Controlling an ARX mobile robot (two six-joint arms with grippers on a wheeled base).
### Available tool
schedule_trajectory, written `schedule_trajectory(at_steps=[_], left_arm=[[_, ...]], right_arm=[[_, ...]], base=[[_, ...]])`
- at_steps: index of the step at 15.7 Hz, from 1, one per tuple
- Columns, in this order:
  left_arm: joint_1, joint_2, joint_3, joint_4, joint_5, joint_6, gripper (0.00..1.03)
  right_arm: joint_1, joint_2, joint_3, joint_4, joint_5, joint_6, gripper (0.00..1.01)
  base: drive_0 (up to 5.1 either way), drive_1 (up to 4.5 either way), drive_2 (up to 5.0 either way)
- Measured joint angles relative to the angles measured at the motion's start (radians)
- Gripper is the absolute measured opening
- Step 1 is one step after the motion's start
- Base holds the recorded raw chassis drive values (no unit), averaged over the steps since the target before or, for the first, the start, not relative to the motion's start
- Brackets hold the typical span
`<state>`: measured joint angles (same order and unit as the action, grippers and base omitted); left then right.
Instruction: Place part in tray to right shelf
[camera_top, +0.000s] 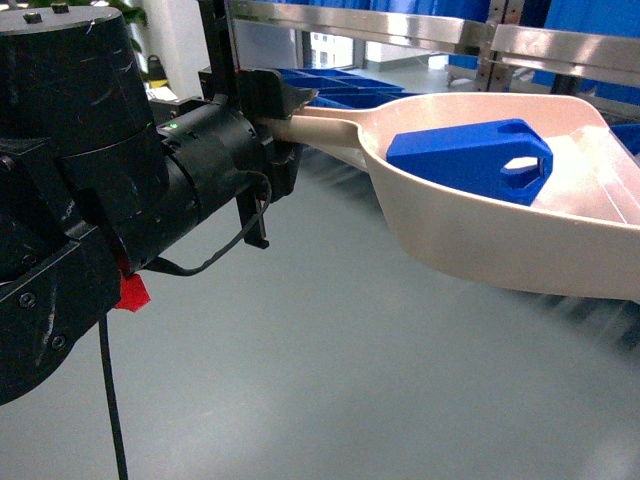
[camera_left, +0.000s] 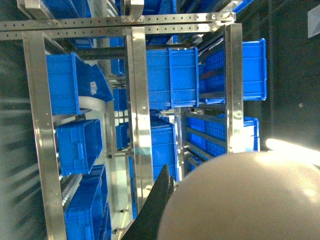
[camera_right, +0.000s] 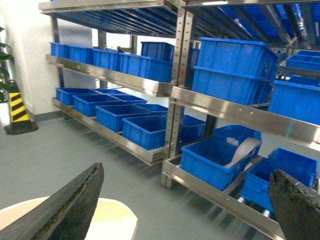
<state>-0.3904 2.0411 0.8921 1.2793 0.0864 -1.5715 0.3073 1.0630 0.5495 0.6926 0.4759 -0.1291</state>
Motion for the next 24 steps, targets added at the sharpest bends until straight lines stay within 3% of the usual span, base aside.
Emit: schedule_trajectory(at_steps=[24], left_arm=[[-0.002,0.0,0.0,0.0,0.003,0.0,0.13]], right_arm=[[0.0,0.0,0.0,0.0,0.0,0.0,0.98]], base=[[-1.6,-1.6,-1.6]])
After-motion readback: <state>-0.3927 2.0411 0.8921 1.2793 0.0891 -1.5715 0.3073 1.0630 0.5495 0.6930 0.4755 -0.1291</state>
